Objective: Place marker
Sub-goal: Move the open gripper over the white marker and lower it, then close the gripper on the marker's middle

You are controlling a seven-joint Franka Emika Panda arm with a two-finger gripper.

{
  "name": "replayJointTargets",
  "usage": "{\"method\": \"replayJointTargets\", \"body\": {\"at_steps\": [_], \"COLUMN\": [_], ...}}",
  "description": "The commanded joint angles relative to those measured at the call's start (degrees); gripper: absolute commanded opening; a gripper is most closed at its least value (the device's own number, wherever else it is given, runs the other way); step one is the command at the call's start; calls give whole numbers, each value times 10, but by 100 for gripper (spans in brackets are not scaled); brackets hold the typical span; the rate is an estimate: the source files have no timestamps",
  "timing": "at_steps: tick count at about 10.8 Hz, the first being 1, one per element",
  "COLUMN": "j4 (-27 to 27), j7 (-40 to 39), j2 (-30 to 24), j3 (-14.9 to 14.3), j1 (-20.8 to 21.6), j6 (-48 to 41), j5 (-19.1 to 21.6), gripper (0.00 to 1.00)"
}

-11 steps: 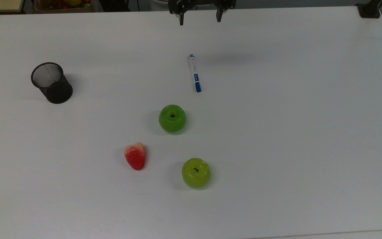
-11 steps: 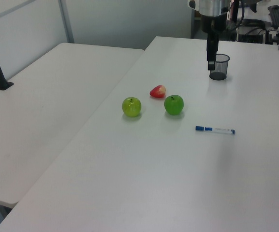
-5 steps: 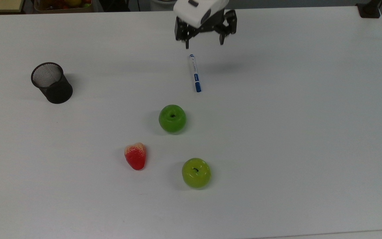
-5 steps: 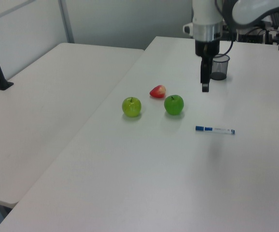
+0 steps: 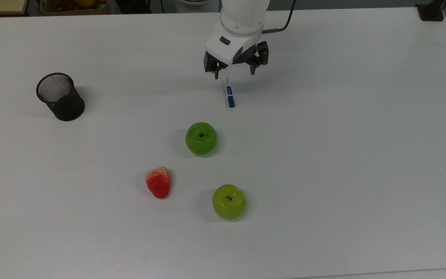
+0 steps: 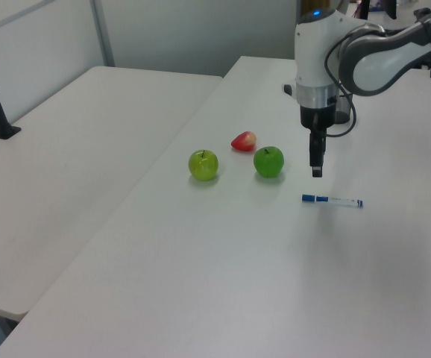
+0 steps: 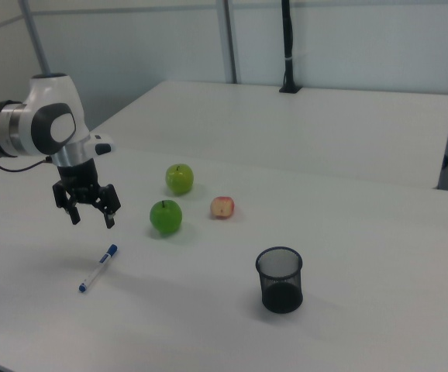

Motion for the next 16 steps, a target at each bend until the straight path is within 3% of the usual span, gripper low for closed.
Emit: {"method": "replayJointTargets", "body": {"at_steps": [1,7,9,14,16], "j4": [-47,-50,-49,-46,-47], "j7": [7,8,8,9,22], "j2": [-1,44,55,68,71], "j3": [0,-1,-1,-1,-1], "j1": [1,-4,-4,-10,-10], "j6": [48,77,91,105,121], "j5": [-19,-51,-52,-51,-52], "gripper": [100,100,91,82,69]}}
